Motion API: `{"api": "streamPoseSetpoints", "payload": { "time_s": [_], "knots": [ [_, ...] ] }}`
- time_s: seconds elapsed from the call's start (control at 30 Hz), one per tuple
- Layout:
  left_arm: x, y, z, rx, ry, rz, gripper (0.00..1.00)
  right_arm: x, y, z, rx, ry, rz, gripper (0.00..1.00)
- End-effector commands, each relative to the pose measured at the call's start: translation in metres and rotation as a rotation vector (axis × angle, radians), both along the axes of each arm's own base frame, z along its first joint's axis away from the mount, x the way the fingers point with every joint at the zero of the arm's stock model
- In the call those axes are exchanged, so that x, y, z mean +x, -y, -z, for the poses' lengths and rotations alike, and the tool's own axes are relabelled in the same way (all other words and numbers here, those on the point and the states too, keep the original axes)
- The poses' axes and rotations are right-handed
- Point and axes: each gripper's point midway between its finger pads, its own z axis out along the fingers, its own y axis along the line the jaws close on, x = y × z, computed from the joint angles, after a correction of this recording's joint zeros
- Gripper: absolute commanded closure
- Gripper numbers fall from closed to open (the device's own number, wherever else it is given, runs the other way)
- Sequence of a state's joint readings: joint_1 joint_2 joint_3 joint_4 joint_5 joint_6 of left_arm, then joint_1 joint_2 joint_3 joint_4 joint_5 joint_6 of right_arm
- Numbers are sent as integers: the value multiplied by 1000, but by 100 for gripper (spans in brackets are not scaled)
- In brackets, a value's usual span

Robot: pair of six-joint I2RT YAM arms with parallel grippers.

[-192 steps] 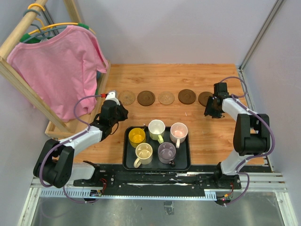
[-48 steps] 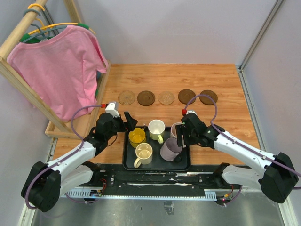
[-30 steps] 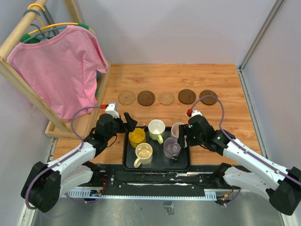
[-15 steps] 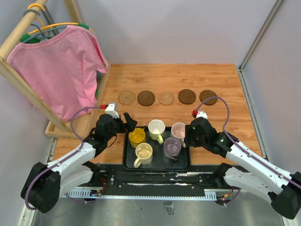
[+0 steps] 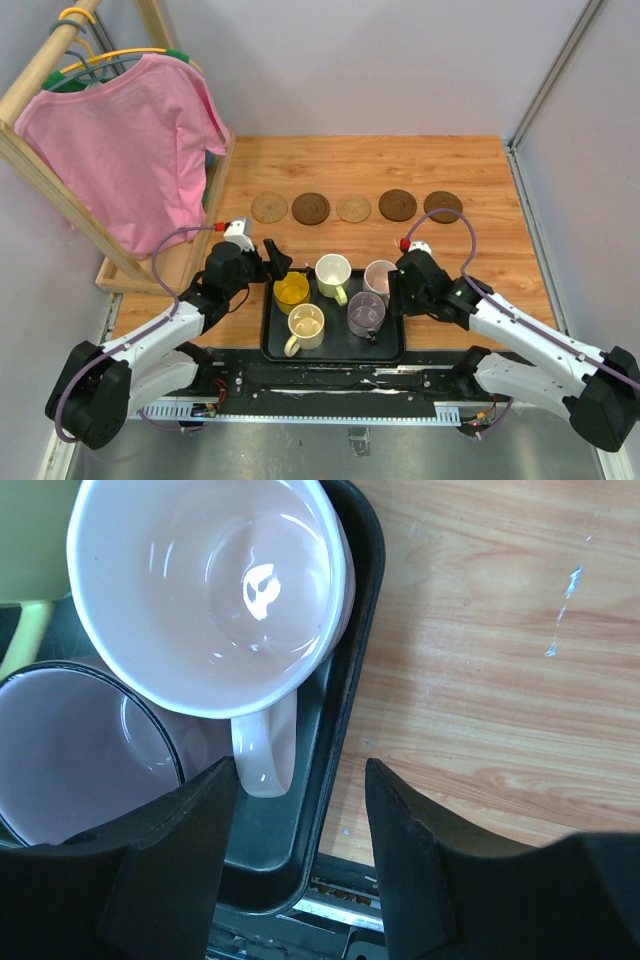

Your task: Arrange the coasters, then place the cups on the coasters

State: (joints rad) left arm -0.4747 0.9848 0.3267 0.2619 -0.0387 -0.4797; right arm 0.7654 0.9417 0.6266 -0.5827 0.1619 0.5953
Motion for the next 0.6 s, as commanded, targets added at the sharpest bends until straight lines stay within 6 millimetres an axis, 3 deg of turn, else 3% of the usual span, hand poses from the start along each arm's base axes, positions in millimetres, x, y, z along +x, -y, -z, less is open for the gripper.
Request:
{"api": "streamPoseSetpoints", "payload": {
  "time_s": [0.0,0.57],
  "knots": [
    [-1,5,1,-14,12,18,0,-5,-4,10,-21,-30,-45,46],
    [0,4,7,10,3,17,0,11,-15,29,-52,4,-36,51]
  ]
}}
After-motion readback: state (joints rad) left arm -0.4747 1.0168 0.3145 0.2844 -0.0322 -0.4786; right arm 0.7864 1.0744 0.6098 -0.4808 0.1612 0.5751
